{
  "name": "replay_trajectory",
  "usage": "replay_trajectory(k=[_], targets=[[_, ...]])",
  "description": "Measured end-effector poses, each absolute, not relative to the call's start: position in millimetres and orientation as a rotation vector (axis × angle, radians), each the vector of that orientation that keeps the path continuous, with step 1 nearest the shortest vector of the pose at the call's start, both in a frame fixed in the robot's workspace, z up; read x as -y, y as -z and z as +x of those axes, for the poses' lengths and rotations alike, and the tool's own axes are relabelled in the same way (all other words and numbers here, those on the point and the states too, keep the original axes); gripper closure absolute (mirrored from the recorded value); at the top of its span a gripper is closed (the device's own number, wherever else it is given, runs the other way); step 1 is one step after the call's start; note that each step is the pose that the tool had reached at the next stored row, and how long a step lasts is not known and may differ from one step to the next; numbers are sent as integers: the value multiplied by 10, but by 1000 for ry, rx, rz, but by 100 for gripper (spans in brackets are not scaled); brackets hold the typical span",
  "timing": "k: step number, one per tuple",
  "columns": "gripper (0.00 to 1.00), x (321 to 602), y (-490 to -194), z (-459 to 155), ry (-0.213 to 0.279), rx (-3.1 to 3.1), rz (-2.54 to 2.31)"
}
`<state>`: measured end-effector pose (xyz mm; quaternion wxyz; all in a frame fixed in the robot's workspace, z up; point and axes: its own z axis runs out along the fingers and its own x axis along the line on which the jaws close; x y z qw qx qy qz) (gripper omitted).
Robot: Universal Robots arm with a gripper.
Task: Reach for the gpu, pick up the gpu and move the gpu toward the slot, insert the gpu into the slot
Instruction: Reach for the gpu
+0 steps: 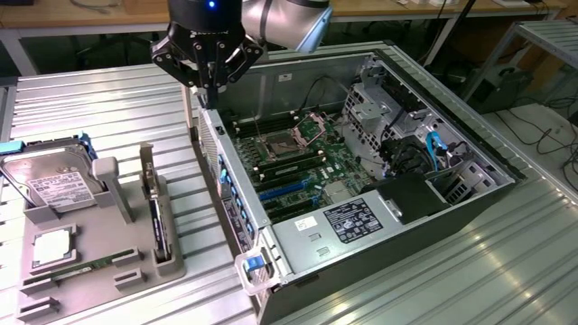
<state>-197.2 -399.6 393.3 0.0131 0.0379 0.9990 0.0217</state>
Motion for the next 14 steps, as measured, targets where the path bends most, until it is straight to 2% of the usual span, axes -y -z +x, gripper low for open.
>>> replay_trajectory(k=[14], targets=[[89,4032,-3933,-2102,-68,-3112,118]])
